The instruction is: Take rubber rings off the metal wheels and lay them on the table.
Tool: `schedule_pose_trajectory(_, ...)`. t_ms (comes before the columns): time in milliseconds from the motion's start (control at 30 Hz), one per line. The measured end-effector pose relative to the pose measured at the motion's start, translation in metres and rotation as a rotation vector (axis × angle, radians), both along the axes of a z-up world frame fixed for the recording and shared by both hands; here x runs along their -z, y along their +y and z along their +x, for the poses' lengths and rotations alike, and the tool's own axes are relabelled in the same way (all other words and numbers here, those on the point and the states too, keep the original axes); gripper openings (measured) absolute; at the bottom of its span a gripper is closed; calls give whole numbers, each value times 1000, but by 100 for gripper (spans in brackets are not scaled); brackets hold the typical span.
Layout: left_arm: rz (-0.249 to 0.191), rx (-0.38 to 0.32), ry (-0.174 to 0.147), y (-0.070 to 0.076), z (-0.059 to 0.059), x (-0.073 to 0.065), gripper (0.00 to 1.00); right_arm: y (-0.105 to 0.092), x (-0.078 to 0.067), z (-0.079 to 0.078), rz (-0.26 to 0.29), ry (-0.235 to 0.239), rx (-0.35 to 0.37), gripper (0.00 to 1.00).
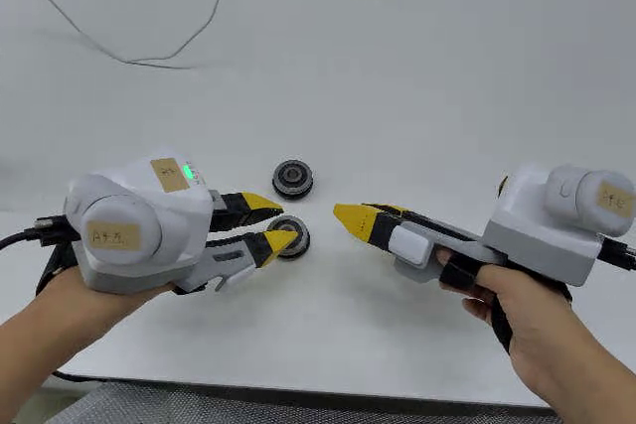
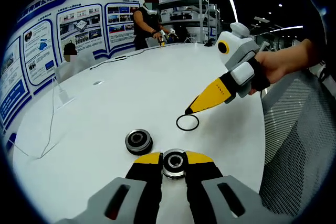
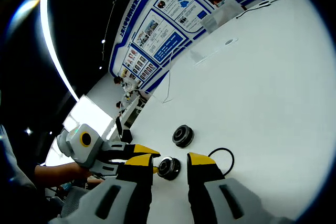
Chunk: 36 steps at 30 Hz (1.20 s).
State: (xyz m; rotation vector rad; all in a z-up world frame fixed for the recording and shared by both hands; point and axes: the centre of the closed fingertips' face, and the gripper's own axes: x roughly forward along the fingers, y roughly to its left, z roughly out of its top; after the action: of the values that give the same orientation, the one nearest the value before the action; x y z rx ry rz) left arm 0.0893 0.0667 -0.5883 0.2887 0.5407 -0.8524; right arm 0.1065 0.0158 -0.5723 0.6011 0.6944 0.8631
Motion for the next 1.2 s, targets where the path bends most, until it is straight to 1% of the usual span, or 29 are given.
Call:
schedule_pose_trajectory(100,10,7,8,1,-2,4,17,1,1,-1,15,19,2,27)
schedule_pose_trajectory(267,26,11,20,3,-4,9,16,1,1,1,24,19,20,27)
schedule_pose_trajectory(400,25,8,29,3,-4,11,16,-1,1,1,32,27,22,27)
schedule_pose_trajectory(500,25,7,26,2,-1,11,16,-1,3,0,32,35,21,27)
schedule_pose_trajectory(700,31,20,23,1,0,11,16,4,3,-6,43,48,6,27)
schedule_pose_trajectory(833,61,54,22,0,0,12,16,11,2,-12,57,58,-19,27)
schedule_pose_trajectory(900,62,63,24,-1,-1,12,15,13,2,-13,58,58,-24,27)
schedule_pose_trajectory(1133,76,81,16,-1,-2,11,15,14,3,-13,67,64,-27,27)
schedule_pose_trajectory(1167,85,86,25,-1,-3,13,14,14,3,-13,69,64,-27,27)
schedule_pose_trajectory(1200,83,88,12,-2,-2,12,14,14,3,-13,71,65,-28,27)
